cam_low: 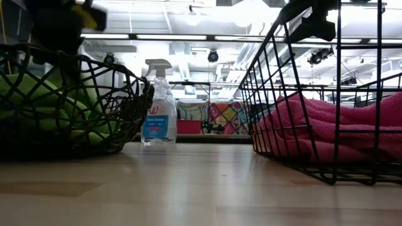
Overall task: Sort microfiber towel by color & place in baskets
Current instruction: Put the bottom left green towel into the round wire basket, then put the green towel into the round wire basket
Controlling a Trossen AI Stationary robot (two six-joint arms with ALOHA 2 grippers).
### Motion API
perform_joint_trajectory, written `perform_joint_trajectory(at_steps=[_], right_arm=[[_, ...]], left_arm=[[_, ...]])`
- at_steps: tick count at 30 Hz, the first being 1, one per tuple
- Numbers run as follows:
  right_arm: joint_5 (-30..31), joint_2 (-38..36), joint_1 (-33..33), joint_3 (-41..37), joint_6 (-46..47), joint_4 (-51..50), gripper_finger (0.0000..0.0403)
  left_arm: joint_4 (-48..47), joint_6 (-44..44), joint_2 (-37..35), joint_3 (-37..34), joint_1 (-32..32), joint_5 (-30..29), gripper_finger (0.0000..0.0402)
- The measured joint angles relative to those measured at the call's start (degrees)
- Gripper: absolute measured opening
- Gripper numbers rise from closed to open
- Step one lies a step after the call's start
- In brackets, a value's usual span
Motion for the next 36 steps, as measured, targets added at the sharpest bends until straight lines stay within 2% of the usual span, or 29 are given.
perform_joint_trajectory(at_steps=[7, 12, 17, 24, 31, 33, 36], right_arm=[[0.01, 0.0, 0.0, 0.0, 0.35, 0.0, 0.0236], [0.01, 0.0, 0.0, 0.0, 0.44, 0.0, 0.0236], [0.03, 0.0, 0.0, 0.0, 0.55, 0.08, 0.0236], [0.07, -0.07, 0.0, 0.0, 0.44, 3.61, 0.0236], [-0.02, -0.13, 0.02, 0.0, 0.01, 7.49, 0.0236], [-1.39, -0.13, 0.02, 0.0, 0.01, 7.82, 0.0236], [-6.71, -0.13, 0.1, 0.0, 1.09, 7.8, 0.0236]], left_arm=[[19.8, -8.52, 0.04, -14.56, -0.59, 11.45, 0.022], [23.2, -11.29, -0.1, -16.65, -0.3, 13.0, 0.022], [21.03, -8.08, -4.82, -11.8, 1.95, 13.22, 0.022], [13.58, -2.03, -14.5, -1.32, 4.96, 6.27, 0.022], [11.43, 0.19, -18.47, 5.87, 7.06, -0.22, 0.022], [11.47, 1.52, -18.43, 6.7, 7.04, -0.63, 0.022], [13.46, 1.8, -18.24, 6.57, 7.04, -0.01, 0.022]])
